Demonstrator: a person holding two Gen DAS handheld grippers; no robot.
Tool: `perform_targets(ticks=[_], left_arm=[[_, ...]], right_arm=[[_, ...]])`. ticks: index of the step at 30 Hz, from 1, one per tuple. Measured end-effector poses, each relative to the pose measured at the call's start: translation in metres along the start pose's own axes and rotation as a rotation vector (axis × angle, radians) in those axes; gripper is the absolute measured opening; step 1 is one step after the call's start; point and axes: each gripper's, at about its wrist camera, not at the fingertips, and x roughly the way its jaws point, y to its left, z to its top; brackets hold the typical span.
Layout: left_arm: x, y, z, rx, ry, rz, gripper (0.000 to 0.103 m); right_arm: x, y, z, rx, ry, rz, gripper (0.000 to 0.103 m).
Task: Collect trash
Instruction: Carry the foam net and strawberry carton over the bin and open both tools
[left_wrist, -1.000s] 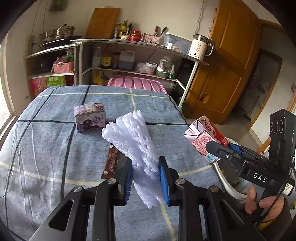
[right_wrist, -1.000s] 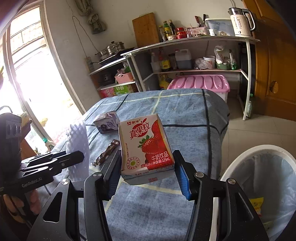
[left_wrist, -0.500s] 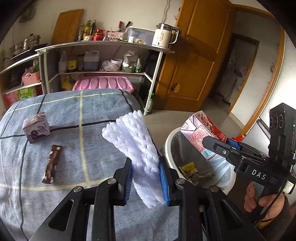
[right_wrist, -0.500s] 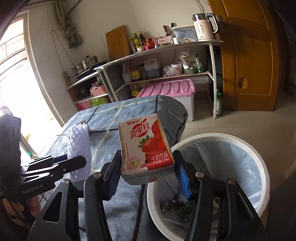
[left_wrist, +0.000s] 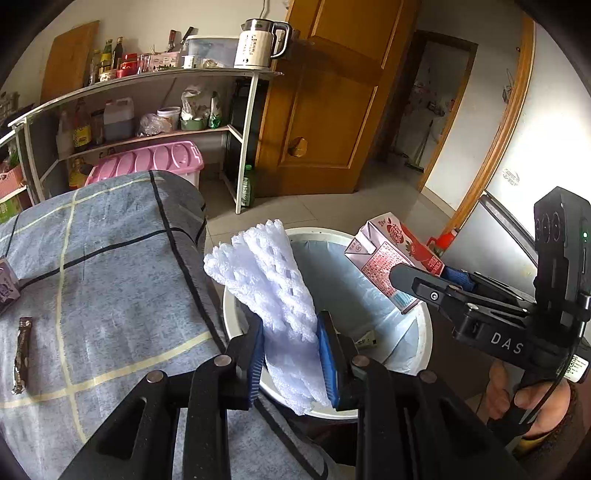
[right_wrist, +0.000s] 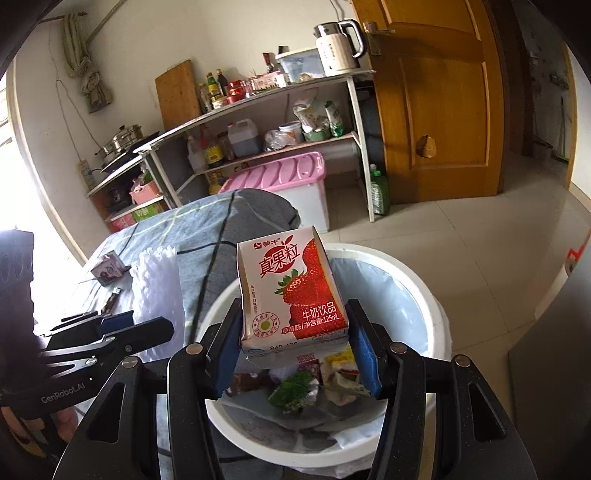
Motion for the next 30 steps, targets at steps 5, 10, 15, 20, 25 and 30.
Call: perform_targets(ticks=[5,10,15,20,25,30], left_arm=[[0.020,-0.010,0.002,0.007,0.028,-0.013,0.028],[0.034,-0.016,0.001,0.009,0.059,-0.017,0.029],[0.041,-0.015,-0.002,0.009,0.082,0.001,0.035],[0.037,-0.012,-0.004,0.006,0.075,0.004,0.046],[0.028,-0.007,-0.006,-0.013,0.057,0.015,0.048],[0.013,-0.003,-0.009,-0.014,0.031,0.022,0.048]], right_arm=[[0.003,-0.015,-0.004,0.015,0.012,-0.033,0.055],[0.013,-0.024,-0.009,0.005,0.043,-0.072,0.055],[0.021,-0.030,-0.014,0.016,0.061,-0.079,0.055],[0.023,-0.027,-0.017,-0.001,0.057,-0.096,0.061],[0.020,-0.025,-0.017,0.006,0.051,-0.093,0.062],[0.017,-0.017,-0.017,0.005,0.043,-0.077,0.062]])
